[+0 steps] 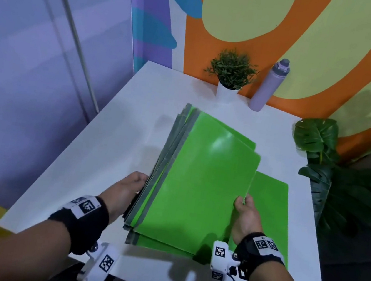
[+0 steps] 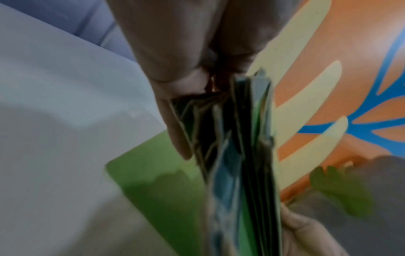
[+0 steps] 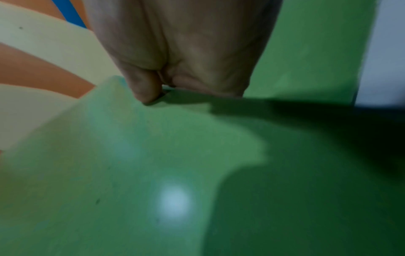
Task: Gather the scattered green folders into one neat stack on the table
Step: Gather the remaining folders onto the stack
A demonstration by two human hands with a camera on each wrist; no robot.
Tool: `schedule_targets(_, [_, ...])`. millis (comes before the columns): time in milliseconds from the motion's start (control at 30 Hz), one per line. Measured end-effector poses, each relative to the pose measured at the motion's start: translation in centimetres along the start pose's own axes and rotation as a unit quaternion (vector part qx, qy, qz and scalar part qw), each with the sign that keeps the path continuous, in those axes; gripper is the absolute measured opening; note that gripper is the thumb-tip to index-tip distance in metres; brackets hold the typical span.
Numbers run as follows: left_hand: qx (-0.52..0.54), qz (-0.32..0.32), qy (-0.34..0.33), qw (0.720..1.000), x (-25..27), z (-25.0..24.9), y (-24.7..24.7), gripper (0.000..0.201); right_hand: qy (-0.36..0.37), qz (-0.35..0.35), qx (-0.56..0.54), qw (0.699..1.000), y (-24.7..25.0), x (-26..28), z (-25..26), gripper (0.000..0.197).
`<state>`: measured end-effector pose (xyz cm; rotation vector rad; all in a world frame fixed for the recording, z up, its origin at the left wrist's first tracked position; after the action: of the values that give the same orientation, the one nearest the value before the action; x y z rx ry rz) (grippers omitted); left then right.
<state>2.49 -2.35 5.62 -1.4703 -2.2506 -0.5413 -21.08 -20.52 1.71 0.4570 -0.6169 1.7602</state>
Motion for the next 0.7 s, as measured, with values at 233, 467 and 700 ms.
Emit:
schedule_targets(233, [-0.161, -0.091, -0.028, 0.982, -0.3, 0.2, 1.4, 0.024, 0.076, 0.030, 0.106, 0.991, -1.9, -1.0, 0.3, 0.057])
schedule_targets(467, [-0.123, -0.207, -0.010, 0.971, -0.8, 1.3, 4.1, 0.022, 0.037, 0.029, 0.599, 0.799, 1.5, -2.5, -7.5, 0.082])
schedule_targets(700, [-0.123, -0.180, 0.022, 0.976, -0.7, 2.2, 3.9, 0.023, 0.040, -0.040, 0.672, 0.739, 5.4, -3.0, -6.8, 0.089])
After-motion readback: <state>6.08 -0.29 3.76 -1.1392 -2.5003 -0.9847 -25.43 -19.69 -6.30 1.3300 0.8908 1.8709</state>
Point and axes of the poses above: each hand's wrist, its own x-axis away from the middle knuckle, its own y-axis out of the back of the hand, z = x × y, the point moved 3 cm from there along -x, towards the middle knuckle, and after that the axes turned 7 degrees about -x, right-handed, at the moved point
